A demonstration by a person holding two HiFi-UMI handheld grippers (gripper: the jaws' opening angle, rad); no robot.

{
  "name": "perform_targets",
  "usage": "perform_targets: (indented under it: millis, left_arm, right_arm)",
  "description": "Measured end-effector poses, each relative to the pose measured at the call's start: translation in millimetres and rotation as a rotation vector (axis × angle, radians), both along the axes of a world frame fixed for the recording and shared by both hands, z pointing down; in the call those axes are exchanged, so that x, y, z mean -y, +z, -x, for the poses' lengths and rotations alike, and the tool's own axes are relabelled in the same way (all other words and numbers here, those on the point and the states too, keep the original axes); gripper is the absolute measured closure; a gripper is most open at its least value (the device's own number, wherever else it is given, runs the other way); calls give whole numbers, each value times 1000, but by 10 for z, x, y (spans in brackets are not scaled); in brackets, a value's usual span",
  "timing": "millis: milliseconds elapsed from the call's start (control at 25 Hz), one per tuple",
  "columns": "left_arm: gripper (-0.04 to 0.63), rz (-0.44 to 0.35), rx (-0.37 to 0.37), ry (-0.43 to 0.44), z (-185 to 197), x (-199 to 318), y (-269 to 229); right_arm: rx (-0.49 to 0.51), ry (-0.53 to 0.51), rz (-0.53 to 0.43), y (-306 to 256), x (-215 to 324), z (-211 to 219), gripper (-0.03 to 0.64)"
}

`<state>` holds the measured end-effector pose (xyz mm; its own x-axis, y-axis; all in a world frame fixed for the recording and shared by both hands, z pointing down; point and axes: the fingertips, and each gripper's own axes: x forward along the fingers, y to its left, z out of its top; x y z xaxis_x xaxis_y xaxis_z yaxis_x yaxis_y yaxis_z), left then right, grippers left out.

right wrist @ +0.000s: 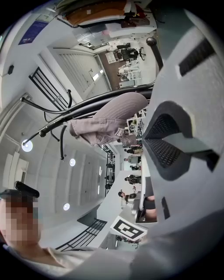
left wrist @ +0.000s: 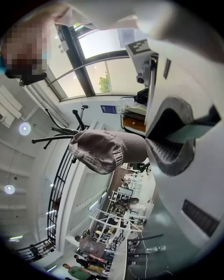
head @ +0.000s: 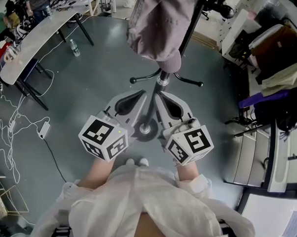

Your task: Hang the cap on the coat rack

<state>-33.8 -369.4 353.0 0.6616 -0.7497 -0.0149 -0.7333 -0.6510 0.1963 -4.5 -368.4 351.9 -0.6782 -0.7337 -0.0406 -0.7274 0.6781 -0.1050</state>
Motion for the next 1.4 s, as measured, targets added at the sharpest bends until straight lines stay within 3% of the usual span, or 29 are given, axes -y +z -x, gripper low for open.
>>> perform_targets:
  millis: [320, 1080, 1400]
  left_arm:
    - [580, 26, 50, 29, -43, -28, 163]
    - [580, 69, 43, 43, -77, -150, 377]
    - [580, 79, 31, 52, -117, -190, 415]
  right_arm:
    - [-32, -12, 8, 112, -22, 9, 614]
    - [-260, -172, 27, 448, -182, -45, 615]
    - [-294, -200, 44, 447, -215, -150, 615]
